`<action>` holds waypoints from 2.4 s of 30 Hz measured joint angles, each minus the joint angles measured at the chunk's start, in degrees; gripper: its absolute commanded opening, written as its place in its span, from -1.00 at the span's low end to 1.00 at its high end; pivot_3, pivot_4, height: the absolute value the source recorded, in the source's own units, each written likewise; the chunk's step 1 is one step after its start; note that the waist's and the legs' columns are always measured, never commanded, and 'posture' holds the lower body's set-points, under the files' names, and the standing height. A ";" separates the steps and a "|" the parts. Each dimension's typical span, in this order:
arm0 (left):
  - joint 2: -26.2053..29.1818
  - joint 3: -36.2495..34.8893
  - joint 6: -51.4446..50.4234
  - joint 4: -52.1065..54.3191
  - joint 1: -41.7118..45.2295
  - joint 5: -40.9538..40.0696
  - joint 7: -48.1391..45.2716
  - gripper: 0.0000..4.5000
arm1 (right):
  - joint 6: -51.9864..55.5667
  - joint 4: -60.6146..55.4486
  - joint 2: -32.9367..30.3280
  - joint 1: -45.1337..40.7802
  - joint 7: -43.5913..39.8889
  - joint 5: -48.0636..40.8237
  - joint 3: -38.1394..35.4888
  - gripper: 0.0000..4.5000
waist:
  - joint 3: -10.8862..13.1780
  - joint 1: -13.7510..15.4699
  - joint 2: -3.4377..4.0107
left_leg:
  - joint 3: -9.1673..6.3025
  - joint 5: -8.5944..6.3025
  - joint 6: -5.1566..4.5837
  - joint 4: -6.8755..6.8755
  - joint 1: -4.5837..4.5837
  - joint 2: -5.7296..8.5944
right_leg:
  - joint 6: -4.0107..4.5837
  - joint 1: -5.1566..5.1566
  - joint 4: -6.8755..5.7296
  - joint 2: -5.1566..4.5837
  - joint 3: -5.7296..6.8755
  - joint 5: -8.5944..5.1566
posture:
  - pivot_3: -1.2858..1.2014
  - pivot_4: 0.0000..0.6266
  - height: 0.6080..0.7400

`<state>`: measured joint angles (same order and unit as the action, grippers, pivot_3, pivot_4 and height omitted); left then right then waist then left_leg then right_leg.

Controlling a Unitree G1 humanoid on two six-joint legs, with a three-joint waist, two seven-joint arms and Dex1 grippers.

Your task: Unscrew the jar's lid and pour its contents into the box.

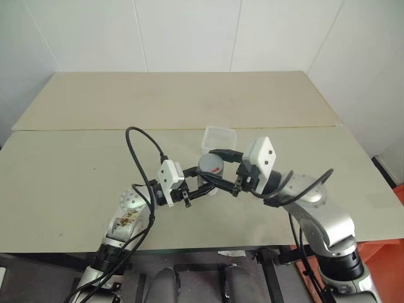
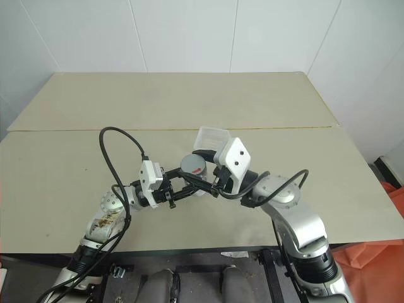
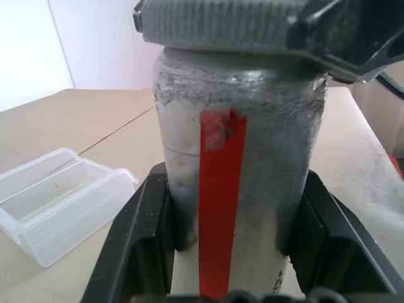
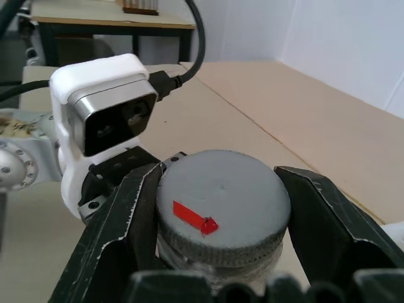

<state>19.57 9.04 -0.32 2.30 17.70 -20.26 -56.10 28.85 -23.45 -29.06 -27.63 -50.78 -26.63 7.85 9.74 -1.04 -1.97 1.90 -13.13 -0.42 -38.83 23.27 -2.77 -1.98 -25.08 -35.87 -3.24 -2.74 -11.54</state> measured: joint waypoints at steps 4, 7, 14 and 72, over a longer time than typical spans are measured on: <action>0.12 0.95 -1.02 2.38 0.02 -1.16 -2.01 -0.12 | -3.55 8.21 -3.84 -6.11 -15.15 -3.57 -0.31 0.23 | 0.00 0.15 0.00 | -0.03 0.00 0.00 0.06 -0.01 -0.01 | -0.09 0.01 0.01 0.03 0.02 0.05 | 0.03 -0.52 1.00; 0.23 2.57 -1.20 3.31 -0.06 -1.05 -3.08 -0.12 | -8.57 16.69 -5.97 -12.04 -28.26 -3.51 2.05 0.23 | 0.01 0.17 0.02 | -0.02 0.00 0.00 0.06 0.00 -0.01 | -0.10 0.01 0.05 0.02 0.03 0.06 | 0.03 -0.52 1.00; 0.13 3.26 -2.69 4.56 -0.09 -0.90 -1.91 -0.12 | -20.37 32.83 -7.46 -22.31 -38.62 -7.24 11.34 0.23 | 0.02 0.00 0.03 | -0.02 0.00 -0.01 0.07 -0.03 -0.04 | 0.00 -0.02 -0.03 0.04 0.03 0.12 | 0.03 -0.52 1.00; -1.95 2.36 -3.49 -0.46 2.67 -1.31 -4.66 -0.12 | -12.65 0.64 -3.22 2.04 2.98 -3.10 0.85 1.00 | 0.01 0.45 0.03 | -0.02 0.00 0.00 -0.03 0.01 0.01 | -0.11 0.00 -0.08 0.01 0.00 0.06 | 0.03 -0.52 1.00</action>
<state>17.61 11.40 -3.81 1.84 20.37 -21.57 -60.76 16.20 -22.81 -32.28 -25.59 -47.80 -29.72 8.71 9.75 -0.59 -1.94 1.87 -13.13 -0.42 -38.86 23.28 -2.76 -2.09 -25.08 -35.95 -3.23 -2.73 -11.48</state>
